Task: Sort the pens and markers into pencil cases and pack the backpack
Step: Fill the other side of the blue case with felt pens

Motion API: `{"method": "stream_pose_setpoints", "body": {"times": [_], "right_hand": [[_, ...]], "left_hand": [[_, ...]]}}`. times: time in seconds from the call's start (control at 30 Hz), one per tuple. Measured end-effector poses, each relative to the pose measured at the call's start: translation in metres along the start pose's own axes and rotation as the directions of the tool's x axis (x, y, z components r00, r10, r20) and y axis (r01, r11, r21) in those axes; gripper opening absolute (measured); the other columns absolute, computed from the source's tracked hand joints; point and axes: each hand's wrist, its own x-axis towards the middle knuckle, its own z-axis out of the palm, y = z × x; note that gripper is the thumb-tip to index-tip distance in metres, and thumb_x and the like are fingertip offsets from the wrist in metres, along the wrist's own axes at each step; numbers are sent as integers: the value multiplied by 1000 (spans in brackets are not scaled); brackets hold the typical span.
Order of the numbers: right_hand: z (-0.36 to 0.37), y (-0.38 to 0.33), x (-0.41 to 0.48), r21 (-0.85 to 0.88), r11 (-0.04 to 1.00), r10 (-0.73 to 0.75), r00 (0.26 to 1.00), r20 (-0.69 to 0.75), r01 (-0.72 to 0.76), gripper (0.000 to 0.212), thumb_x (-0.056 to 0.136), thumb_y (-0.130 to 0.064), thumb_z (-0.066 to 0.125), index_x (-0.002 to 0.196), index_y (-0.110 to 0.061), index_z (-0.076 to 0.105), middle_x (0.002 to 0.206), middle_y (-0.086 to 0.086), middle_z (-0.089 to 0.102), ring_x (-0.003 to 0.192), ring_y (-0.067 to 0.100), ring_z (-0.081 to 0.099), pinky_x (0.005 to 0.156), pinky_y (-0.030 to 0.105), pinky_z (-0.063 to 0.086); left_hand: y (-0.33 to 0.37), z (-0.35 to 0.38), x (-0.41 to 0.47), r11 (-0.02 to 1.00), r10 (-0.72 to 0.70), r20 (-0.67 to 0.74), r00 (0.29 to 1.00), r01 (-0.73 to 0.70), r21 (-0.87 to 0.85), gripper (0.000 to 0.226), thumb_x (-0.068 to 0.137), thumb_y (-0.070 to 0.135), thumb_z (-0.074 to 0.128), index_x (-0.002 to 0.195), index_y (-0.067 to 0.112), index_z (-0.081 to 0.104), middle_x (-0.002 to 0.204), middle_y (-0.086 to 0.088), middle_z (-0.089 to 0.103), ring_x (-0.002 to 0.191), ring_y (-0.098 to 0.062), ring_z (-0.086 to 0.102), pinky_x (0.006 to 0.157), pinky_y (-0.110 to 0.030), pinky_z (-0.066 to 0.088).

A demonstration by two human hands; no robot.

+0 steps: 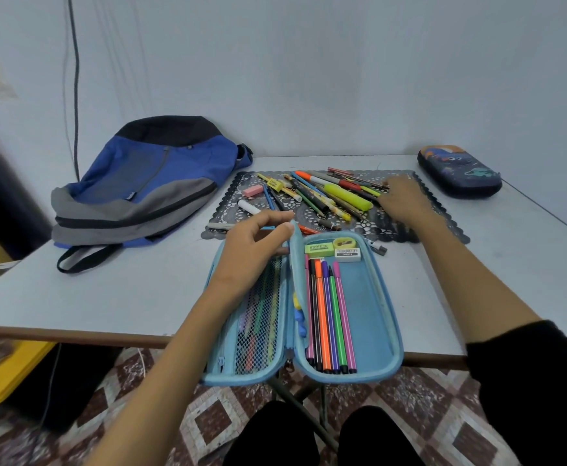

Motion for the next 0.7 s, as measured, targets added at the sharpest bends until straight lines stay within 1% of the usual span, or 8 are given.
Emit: {"method": "stream_pose_setpoints", "body": {"times": [0.1, 0.2, 0.3, 0.4, 0.53, 0.57, 0.63, 0.7], "right_hand": [[6, 9, 14, -27, 999, 38, 997, 69, -36, 36, 94, -16, 40, 121, 5, 52, 129, 28, 51, 115, 39, 50, 93, 42, 42], [14, 14, 23, -66, 997, 50, 990, 129, -42, 42, 96, -24, 33, 125, 1, 49, 134, 28, 48, 119, 40, 48, 98, 46, 41], [19, 16, 35, -100, 995, 24, 983, 184, -5, 50, 96, -33, 26, 132, -5, 46, 144, 23, 42, 127, 40, 42, 106, 54, 34], [20, 18, 40, -144, 990, 29, 977, 212, 2, 53, 99, -38, 22, 139, -8, 42, 150, 19, 36, 134, 38, 36, 110, 56, 28], [23, 20, 47, -183, 983, 57, 962, 269, -7, 60, 99, -45, 17, 148, -14, 29, 158, 13, 23, 143, 36, 22, 115, 59, 17], [23, 22, 50, -172, 985, 53, 960, 274, -5, 63, 97, -47, 15, 147, -13, 33, 157, 14, 25, 142, 37, 25, 114, 59, 18], [20, 17, 45, -155, 988, 44, 972, 229, -8, 69, 91, -52, 13, 130, -9, 50, 145, 20, 42, 130, 39, 41, 109, 57, 29], [15, 11, 36, -136, 991, 26, 995, 96, -12, 53, 96, -41, 23, 103, -5, 61, 121, 24, 58, 110, 38, 54, 96, 46, 42]], "left_hand": [[0, 0, 0, 1000, -3, 4, 1000, 3, -4, 20, 95, 16, 62, 112, 13, 70, 108, -2, 72, 92, -14, 70, 72, -20, 53], [0, 0, 0, 1000, -2, 8, 1000, 2, -5, 20, 94, 15, 61, 112, 13, 70, 107, -3, 72, 92, -15, 69, 73, -20, 54], [1, 0, 2, 1000, 5, 11, 1000, -5, -20, 20, 94, 15, 61, 112, 13, 69, 105, -3, 72, 91, -13, 69, 72, -19, 53], [1, 1, 1, 1000, 8, 16, 1000, -8, -22, 20, 94, 15, 61, 112, 13, 70, 104, -3, 72, 89, -9, 68, 69, -17, 52], [0, 0, 1, 1000, 10, 20, 1000, -9, -22, 20, 94, 14, 61, 112, 12, 70, 103, -3, 72, 90, -12, 69, 71, -18, 53], [0, 0, 1, 1000, 10, 21, 1000, -10, -22, 20, 94, 14, 61, 112, 12, 69, 104, -2, 72, 91, -13, 69, 71, -19, 53], [0, 0, 2, 1000, 9, 24, 1000, -8, -23, 20, 94, 14, 61, 113, 12, 69, 104, -2, 72, 92, -15, 69, 72, -19, 53], [0, -1, 2, 1000, 7, 26, 1000, -7, -20, 20, 94, 14, 61, 113, 12, 69, 104, -2, 73, 92, -14, 69, 72, -19, 54]]}}
